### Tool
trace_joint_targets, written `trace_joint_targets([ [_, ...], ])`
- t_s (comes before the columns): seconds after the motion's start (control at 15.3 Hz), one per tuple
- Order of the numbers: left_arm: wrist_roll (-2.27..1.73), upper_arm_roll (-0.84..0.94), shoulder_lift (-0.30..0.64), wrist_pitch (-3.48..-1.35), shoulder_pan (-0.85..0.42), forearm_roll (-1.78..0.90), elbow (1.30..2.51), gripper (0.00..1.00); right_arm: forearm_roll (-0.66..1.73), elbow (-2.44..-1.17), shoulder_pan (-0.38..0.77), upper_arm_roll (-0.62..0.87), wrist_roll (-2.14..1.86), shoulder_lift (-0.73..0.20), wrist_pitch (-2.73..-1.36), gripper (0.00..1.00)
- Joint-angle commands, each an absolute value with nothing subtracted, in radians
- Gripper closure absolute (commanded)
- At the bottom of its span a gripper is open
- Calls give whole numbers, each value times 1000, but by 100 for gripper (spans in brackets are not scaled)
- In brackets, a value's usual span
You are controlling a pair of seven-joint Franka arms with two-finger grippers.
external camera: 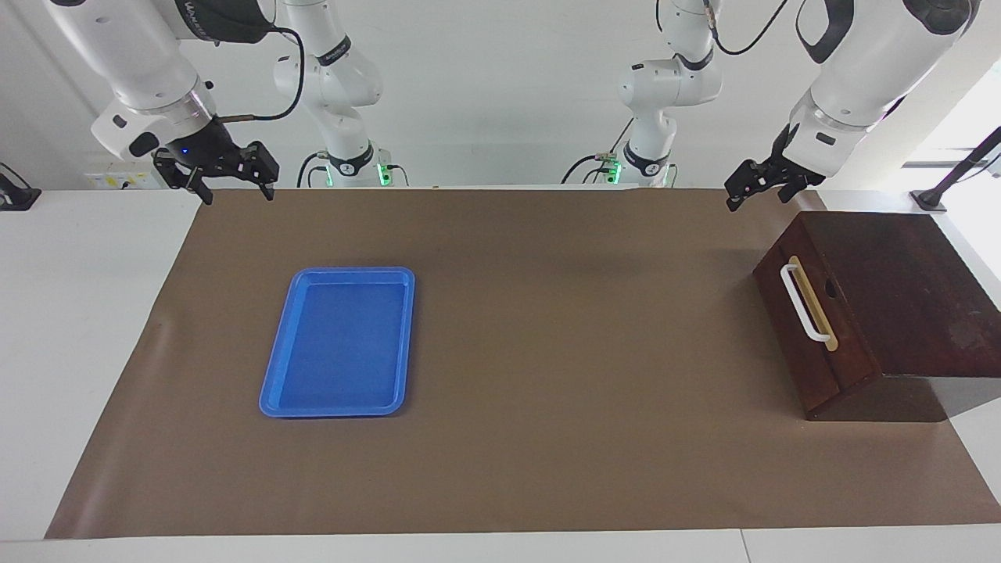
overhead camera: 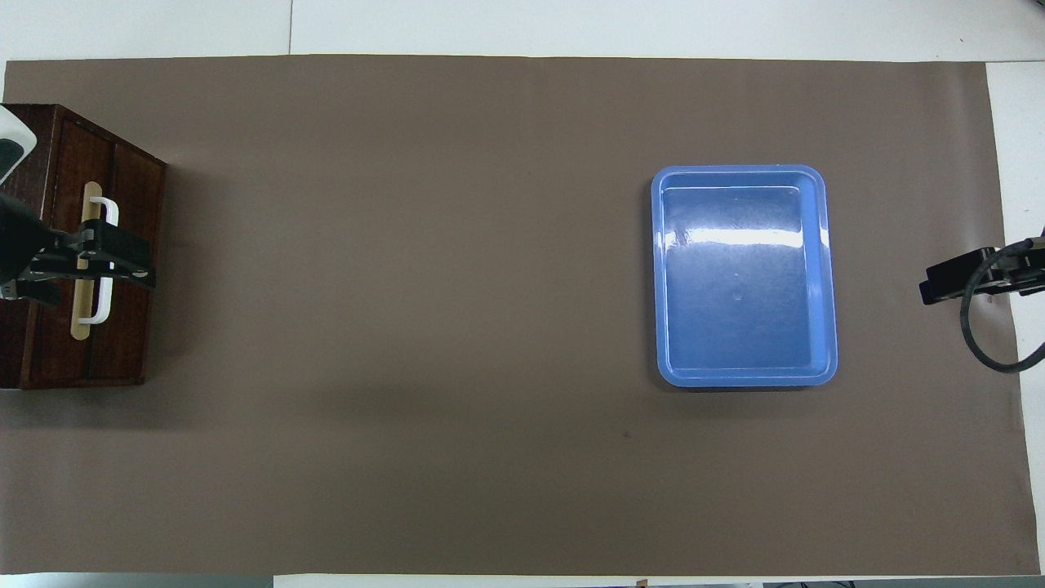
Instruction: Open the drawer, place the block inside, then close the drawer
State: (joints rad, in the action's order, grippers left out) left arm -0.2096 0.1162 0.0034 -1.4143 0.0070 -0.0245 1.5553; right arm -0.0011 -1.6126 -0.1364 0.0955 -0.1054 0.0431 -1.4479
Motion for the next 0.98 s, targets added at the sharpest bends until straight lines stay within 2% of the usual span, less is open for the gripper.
trace_joint_targets([
  [0.0,-198,92,17,-1387,-9,-35,1529,0,-21,-1601,-144,106,-106,40,-1434,0],
  [0.52,-196,95,18,-1388,-2,-29,1531,0,-21,-1605,-143,106,-107,43,-1434,0],
  [0.91,-166,95,-12,-1460,0,-29,1631,0,-21,-1605,-143,106,-107,43,-1434,0],
])
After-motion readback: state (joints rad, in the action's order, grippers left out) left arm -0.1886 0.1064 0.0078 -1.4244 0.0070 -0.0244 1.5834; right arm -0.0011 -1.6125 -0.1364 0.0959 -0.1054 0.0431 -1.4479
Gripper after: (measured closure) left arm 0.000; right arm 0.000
